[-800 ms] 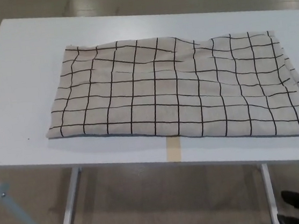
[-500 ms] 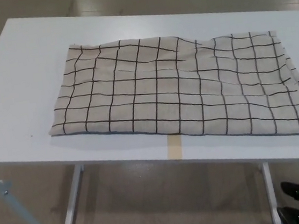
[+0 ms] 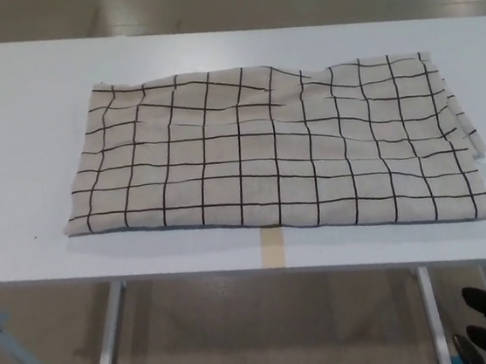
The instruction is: Use the left hand to fold a white towel with checkered patterns in half.
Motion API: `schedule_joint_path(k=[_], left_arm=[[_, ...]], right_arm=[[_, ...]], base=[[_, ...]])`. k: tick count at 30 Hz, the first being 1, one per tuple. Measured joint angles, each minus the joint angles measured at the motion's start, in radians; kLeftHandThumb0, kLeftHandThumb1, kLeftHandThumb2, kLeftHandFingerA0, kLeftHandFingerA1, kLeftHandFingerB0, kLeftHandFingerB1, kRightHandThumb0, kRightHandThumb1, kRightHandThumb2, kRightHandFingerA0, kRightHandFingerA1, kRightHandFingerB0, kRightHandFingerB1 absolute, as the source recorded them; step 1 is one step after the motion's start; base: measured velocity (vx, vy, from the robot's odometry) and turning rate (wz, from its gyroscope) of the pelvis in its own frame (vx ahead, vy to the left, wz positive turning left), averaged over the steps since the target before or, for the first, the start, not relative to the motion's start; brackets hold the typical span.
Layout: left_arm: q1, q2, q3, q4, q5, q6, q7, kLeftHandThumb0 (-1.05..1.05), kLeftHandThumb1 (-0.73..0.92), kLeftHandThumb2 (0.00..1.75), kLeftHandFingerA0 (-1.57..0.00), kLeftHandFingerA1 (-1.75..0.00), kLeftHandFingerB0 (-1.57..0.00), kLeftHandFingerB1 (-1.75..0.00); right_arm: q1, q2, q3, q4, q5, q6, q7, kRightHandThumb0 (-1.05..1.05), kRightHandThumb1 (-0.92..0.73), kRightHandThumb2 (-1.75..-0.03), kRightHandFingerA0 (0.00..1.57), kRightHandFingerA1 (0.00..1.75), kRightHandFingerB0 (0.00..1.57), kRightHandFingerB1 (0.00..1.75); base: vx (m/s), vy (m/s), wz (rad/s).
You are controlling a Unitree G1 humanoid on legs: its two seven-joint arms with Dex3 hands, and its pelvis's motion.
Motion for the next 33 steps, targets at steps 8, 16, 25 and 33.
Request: schedule_joint_path(k=[8,16,25,33], left_arm=[[0.078,0.001,-0.021,-0.104,-0.018,-0.062,-0.048,-0.54,0.35,0.68,0.0,-0.12,0.0,-0.08],[0.25,-0.015,-0.053,-0.368,-0.017,-0.14,-0.073,-0.51,0.34,0.69,0.0,-0.24,-0.02,-0.22],[0.374,-0.044,-0.033,-0.575,0.054,-0.269,-0.036,-0.58,0.37,0.7,0.0,-0.16,0.0,-0.11],[0.347,-0.073,0.027,-0.717,0.152,-0.358,0.027,-0.58,0.38,0.73,0.0,-0.22,0.0,-0.12]], right_arm=[[0.003,0.0,0.0,0.011,0.0,-0.024,-0.01,-0.57,-0.52,-0.85,0.27,0.48,0.28,0.48],[-0.001,0.0,-0.001,0.016,0.001,-0.031,-0.01,-0.58,-0.52,-0.85,0.29,0.49,0.27,0.47],[-0.002,-0.001,0.0,0.018,0.001,-0.032,-0.01,-0.55,-0.51,-0.86,0.32,0.51,0.26,0.48],[-0.002,0.0,0.002,0.018,0.0,-0.032,-0.01,-0.48,-0.69,-0.61,0.37,0.36,0.35,0.35]], base=[[0.0,0.0,0.0],[0.0,0.0,0.0],[0.0,0.0,0.0],[0.0,0.0,0.0]])
